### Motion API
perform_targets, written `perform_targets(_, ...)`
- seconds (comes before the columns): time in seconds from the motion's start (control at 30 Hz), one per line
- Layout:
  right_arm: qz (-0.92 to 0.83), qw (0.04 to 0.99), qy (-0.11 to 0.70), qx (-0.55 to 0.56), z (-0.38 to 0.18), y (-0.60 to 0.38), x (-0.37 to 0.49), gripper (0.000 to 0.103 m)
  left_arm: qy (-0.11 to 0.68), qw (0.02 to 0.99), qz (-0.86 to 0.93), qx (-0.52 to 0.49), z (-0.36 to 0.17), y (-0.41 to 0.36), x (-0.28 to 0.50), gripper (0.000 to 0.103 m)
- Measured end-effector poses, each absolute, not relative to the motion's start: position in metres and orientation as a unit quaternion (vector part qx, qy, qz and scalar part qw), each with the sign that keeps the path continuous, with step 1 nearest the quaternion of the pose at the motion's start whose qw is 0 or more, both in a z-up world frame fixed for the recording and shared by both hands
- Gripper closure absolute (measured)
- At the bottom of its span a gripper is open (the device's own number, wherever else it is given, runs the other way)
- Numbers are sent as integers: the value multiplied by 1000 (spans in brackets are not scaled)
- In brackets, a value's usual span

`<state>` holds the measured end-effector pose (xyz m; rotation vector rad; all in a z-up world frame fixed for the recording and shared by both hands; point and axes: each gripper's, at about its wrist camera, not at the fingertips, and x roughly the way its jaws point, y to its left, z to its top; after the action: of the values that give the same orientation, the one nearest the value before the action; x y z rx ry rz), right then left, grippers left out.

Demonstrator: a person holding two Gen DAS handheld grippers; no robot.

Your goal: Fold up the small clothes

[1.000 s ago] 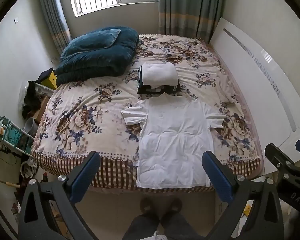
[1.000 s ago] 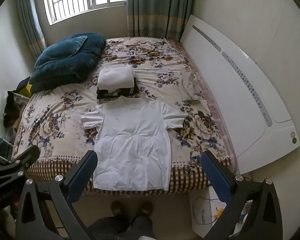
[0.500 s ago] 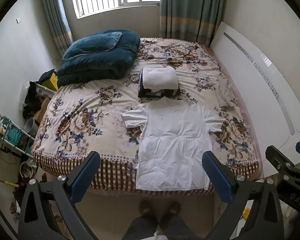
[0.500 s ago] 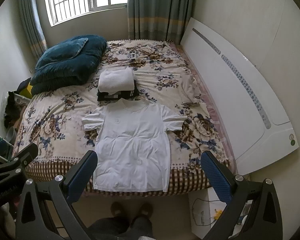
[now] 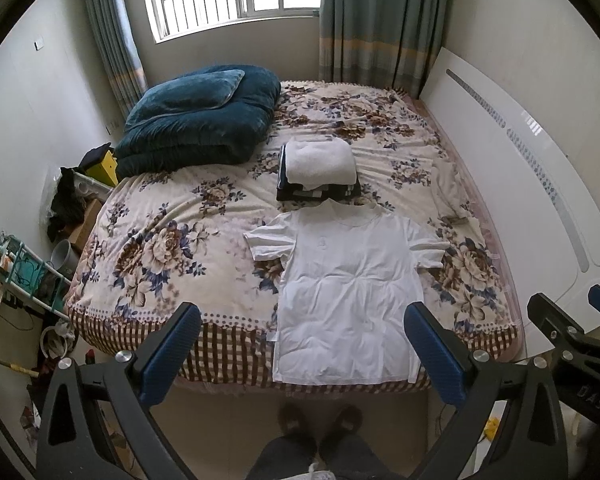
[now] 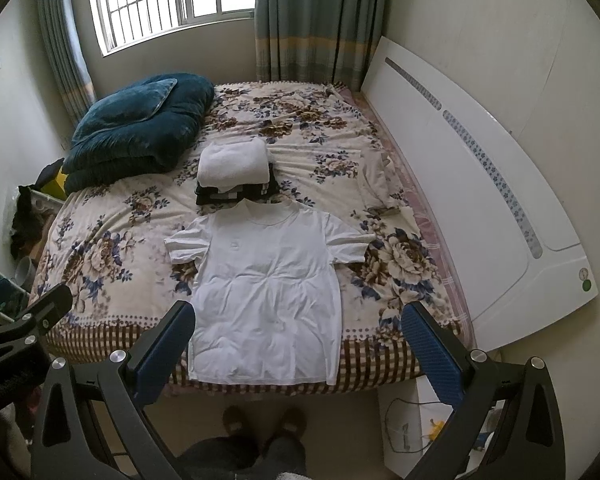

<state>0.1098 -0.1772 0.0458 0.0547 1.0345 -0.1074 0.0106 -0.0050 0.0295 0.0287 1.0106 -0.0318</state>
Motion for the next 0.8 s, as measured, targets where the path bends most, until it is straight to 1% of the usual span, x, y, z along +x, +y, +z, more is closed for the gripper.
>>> perform_targets(0.23,-50,869,491,29,48,-178,110,0,481,877,-15,13,31,-5,10,0)
perform_targets(0.37,-50,869,491,30,51,-180,111,0,481,877,-15,14,45,-7,22,0)
perform_targets(0.4,-50,869,491,31,51,-180,111,0,481,876,-14,14,57,-10,32,0)
perform_targets(0.5,-48,869,491,33,53,-182,111,0,479,877,-14,14,57,-10,31,0)
perform_targets(0.6,-49,870,490,32,52,-181,110,0,478,878,-14,15,67,-12,42,0)
perform_targets(0.8,-49,870,490,34,53,-181,110,0,476,879,-14,16,64,-11,36,0)
